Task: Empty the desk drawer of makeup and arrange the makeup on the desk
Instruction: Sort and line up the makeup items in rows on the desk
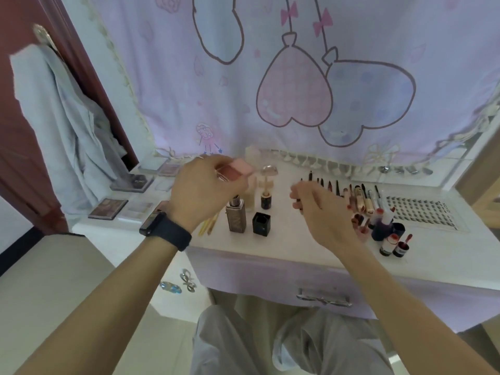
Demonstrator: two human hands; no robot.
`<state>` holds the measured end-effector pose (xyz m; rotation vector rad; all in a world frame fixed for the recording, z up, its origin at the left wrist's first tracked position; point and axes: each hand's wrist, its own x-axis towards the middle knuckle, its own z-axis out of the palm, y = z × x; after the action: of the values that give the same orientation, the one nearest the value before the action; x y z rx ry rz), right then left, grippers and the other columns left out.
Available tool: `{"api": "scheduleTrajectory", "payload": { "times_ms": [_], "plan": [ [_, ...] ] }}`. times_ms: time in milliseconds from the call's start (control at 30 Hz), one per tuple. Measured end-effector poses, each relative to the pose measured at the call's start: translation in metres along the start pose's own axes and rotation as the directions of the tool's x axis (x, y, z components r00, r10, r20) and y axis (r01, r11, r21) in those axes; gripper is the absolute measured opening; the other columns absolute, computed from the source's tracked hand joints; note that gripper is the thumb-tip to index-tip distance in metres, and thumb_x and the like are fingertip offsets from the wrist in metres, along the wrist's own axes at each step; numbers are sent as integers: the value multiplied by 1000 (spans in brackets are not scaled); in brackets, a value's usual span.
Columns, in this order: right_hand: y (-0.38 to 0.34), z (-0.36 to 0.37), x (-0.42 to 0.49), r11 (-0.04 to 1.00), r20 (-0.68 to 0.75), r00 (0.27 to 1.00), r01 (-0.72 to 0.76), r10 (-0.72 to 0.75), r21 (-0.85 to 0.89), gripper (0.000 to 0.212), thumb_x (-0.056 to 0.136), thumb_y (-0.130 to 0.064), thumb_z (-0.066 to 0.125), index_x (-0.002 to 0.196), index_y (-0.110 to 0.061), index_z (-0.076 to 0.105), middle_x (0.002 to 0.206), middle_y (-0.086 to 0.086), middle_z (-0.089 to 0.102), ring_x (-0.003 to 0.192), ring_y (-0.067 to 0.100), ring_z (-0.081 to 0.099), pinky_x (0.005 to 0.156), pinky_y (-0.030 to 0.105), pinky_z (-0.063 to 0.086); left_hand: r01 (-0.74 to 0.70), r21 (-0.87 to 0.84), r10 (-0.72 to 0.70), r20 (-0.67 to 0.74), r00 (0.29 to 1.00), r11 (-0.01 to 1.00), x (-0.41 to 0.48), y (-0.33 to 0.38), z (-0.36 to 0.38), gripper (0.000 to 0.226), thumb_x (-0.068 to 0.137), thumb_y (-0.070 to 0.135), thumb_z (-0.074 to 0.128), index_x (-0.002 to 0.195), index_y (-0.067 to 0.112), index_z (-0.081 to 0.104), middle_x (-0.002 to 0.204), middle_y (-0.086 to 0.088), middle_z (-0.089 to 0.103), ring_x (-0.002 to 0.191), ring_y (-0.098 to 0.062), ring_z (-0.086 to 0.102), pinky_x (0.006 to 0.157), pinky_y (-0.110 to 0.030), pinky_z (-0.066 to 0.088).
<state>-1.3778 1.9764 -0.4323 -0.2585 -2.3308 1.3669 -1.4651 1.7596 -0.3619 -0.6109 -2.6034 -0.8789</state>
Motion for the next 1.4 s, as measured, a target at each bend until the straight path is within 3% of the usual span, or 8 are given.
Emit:
{"api": "scheduleTrajectory", "payload": {
  "times_ms": [100, 233, 367, 500, 733, 900, 1033, 1400],
  "plan": [
    [28, 15, -5, 914, 76, 997, 56, -28, -402, 24, 104, -31, 45, 113, -24, 66, 111, -16, 64, 102, 2, 56, 91, 19, 42, 190, -86, -196, -60, 979, 978, 34, -40, -2, 51, 76, 68, 67, 105, 27, 73, 102, 9, 70, 91, -8, 62, 68, -19, 41],
    [50, 35, -5, 775, 194, 981, 136, -17, -617, 38, 105, -27, 42, 134, -10, 59, 143, 5, 52, 133, 22, 42, 110, 33, 40, 407, -80, -409, -13, 912, 910, 70, -89, 13, 50, 79, 71, 63, 89, 23, 71, 92, 6, 71, 76, -11, 58, 58, -22, 37],
    [55, 42, -1, 724, 215, 975, 190, -60, -663, 46, 104, -34, 44, 141, -10, 55, 151, 7, 49, 141, 24, 39, 115, 36, 35, 495, -58, -493, 49, 869, 867, 92, -121, 36, 57, 78, 72, 60, 87, 18, 76, 73, 7, 64, 68, -14, 57, 54, -26, 37],
    [60, 44, -6, 694, 227, 968, 236, -106, -680, 49, 103, -34, 46, 140, -5, 57, 146, 11, 55, 137, 28, 46, 115, 38, 36, 547, 83, -553, 99, 827, 833, 110, -144, 56, 43, 78, 53, 70, 94, 13, 71, 88, -6, 68, 74, -25, 59, 69, -34, 52],
    [61, 46, -4, 672, 225, 962, 268, -152, -690, 47, 100, -31, 53, 134, 0, 61, 139, 16, 60, 132, 31, 52, 114, 41, 40, 602, 120, -608, 18, 794, 790, 127, -154, 77, 45, 84, 54, 67, 97, 12, 57, 83, -7, 55, 70, -26, 51, 58, -32, 38],
    [58, 45, -5, 670, 227, 963, 264, -145, -693, 48, 100, -32, 52, 135, 1, 60, 140, 16, 59, 132, 31, 51, 114, 40, 40, 587, 240, -618, 76, 782, 773, 129, -163, 84, 58, 87, 53, 61, 125, 8, 57, 123, -17, 60, 109, -37, 60, 82, -40, 49],
    [55, 45, -6, 666, 216, 965, 260, -150, -699, 46, 99, -29, 58, 132, 2, 62, 137, 17, 62, 129, 32, 54, 111, 41, 43, 612, 197, -631, 49, 774, 766, 128, -164, 86, 67, 80, 48, 74, 130, 7, 53, 131, -20, 57, 116, -39, 58, 84, -43, 48],
    [59, 45, -6, 686, 222, 968, 242, -119, -686, 49, 101, -33, 51, 138, -1, 58, 143, 13, 57, 135, 30, 48, 114, 38, 38, 601, 77, -606, 87, 790, 795, 124, -167, 85, 40, 84, 48, 68, 94, 10, 68, 99, -13, 66, 85, -30, 55, 71, -36, 42]
  ]
}}
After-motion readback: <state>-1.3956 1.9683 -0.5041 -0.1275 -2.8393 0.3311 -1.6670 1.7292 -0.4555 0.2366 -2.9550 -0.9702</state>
